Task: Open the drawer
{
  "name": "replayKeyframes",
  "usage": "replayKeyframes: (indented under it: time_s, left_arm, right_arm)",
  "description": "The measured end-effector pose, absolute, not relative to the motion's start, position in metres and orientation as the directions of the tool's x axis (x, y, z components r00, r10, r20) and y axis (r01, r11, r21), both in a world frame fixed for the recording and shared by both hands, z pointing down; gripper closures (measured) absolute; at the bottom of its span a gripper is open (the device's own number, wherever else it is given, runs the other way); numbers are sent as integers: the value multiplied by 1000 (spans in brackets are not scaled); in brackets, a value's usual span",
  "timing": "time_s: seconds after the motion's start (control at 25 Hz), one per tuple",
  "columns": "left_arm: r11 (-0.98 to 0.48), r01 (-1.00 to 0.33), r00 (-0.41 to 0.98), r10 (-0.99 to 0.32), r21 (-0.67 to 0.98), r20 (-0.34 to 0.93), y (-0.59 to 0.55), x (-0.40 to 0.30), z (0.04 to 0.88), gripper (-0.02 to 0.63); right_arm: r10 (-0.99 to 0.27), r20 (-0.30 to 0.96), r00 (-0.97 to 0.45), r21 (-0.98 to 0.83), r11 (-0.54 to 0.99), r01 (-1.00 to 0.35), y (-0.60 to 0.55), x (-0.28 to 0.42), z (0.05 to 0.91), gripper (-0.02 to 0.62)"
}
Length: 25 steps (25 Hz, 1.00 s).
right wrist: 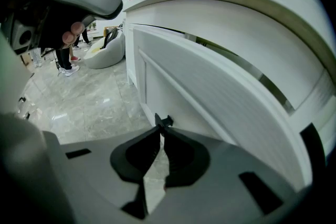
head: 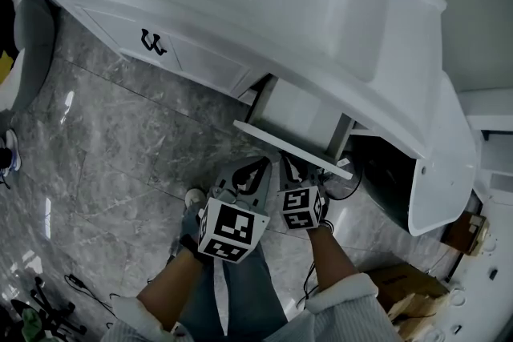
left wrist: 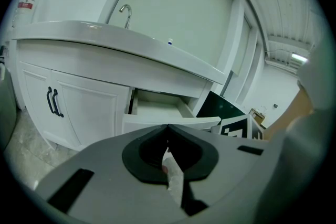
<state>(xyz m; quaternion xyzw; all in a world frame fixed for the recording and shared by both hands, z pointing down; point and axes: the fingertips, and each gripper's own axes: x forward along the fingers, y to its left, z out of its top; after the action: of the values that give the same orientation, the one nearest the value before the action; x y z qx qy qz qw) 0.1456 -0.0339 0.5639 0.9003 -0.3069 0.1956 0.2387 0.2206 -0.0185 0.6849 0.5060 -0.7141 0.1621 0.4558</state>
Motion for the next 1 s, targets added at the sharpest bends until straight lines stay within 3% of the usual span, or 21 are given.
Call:
replayKeyframes:
  time_s: [0.4, 1.0]
  left_arm:
    - [-697, -649, 731, -462, 305, 501, -31, 140, 564, 589]
    - [-710, -649, 728, -473, 275, 496, -22, 116, 535, 589]
  right_arm:
    - [-577, 815, -49, 253, 432, -866, -17, 220, 688, 561]
    - [-583, 812, 21, 228, 284, -931, -2, 219, 660, 554]
